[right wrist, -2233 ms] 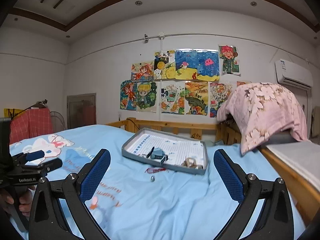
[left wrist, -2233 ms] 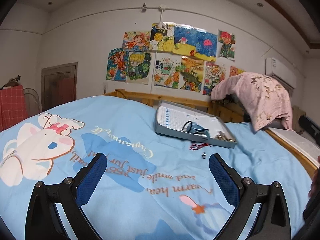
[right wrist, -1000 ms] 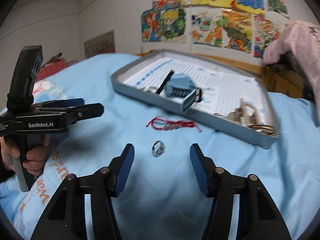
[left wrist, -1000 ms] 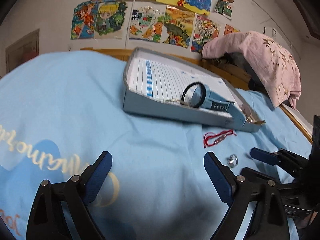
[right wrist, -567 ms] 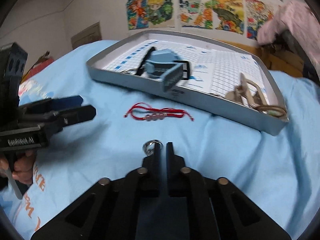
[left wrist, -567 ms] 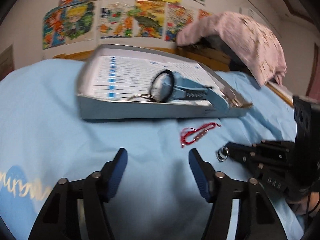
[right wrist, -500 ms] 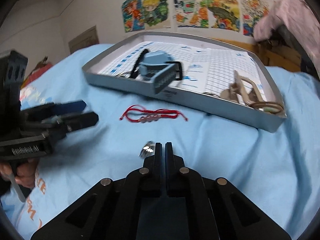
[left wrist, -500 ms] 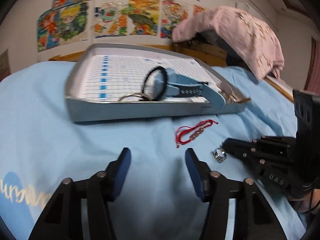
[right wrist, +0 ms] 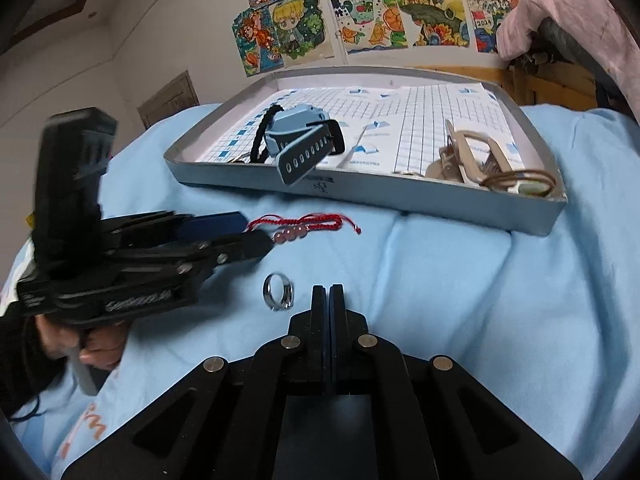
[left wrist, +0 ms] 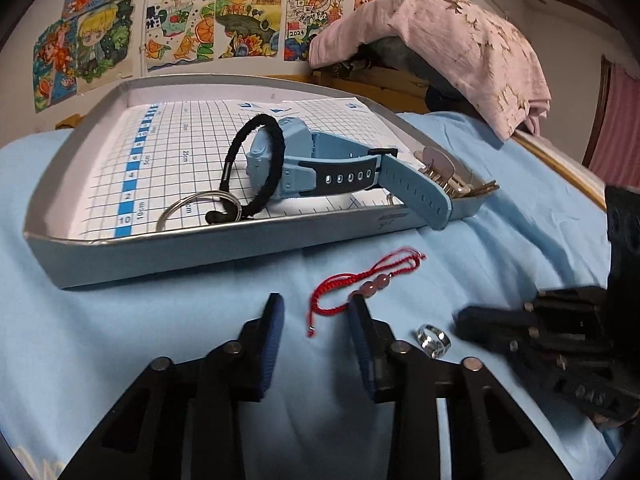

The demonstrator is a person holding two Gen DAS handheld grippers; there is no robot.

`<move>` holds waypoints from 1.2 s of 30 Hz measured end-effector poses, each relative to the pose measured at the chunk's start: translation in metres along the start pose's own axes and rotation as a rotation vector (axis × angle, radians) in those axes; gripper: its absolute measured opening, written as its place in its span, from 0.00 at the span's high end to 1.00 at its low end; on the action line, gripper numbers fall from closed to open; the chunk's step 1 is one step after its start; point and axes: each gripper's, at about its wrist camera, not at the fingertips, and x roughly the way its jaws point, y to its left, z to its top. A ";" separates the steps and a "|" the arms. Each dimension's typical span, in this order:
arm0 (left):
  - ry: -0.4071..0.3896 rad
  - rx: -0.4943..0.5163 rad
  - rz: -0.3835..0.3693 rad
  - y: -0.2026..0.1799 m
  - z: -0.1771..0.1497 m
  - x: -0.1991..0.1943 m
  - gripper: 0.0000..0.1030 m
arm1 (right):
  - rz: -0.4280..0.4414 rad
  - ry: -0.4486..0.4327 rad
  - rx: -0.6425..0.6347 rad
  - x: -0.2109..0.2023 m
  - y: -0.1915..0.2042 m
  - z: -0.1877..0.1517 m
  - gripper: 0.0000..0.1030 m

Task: Organize jewelry
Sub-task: 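Lower the left tool to the red string bracelet while the right approaches the small silver ring, then grasp the red bracelet with the left tool while the right grasps the small silver ring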

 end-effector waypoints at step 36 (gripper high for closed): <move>-0.104 -0.125 -0.052 0.024 -0.023 -0.012 0.96 | -0.030 0.057 -0.214 0.012 0.049 0.004 0.84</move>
